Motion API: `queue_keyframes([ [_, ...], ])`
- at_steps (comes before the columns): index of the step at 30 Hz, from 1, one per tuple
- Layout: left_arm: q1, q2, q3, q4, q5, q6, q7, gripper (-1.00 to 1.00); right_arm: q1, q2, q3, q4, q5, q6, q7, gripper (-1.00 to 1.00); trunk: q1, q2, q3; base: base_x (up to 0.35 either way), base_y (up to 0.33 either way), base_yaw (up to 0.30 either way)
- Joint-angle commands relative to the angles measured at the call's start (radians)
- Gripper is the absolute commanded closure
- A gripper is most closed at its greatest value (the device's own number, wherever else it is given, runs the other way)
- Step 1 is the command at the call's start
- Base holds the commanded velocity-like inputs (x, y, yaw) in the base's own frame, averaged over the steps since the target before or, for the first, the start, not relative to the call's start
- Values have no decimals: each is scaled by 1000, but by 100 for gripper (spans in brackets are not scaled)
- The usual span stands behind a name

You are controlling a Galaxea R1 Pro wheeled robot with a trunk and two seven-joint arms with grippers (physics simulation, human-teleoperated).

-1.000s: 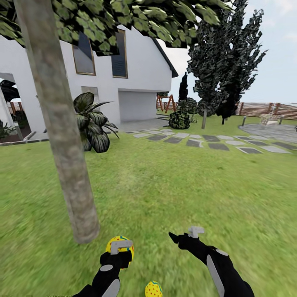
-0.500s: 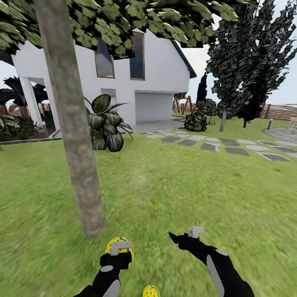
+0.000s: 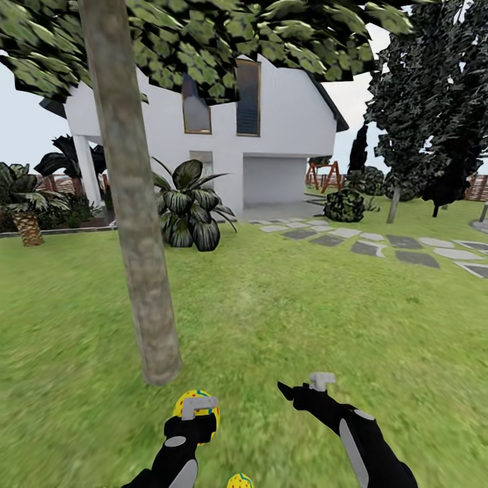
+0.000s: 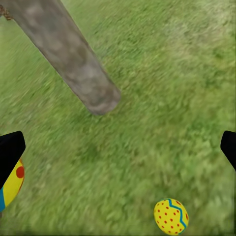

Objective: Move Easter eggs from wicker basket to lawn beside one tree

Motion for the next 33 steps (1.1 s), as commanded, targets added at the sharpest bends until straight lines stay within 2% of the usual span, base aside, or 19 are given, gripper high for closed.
queue_keyframes([
  [1, -2, 1, -3, -1, 6, 3, 8, 100, -1, 1, -4, -1, -8, 9, 4, -100, 0, -1, -1, 0, -320, 211],
  [17, -2, 1, -2, -1, 8, 1, 7, 100, -1, 2, -1, -1, -6, 9, 2, -100, 0, -1, 18, -133, -298, 208],
  [24, -2, 1, -2, -1, 8, 1, 7, 100, -1, 1, 1, -1, -7, 10, 2, -100, 0, -1, 20, -207, -250, 35],
  [28, -2, 1, -2, -2, 8, 1, 7, 100, -1, 1, 1, -1, -7, 9, 4, -100, 0, -1, 20, -13, -42, 12],
  [33, -2, 1, -2, -1, 8, 1, 7, 100, -1, 3, 3, -1, -5, 10, 0, -100, 0, -1, 24, 207, 140, 172],
])
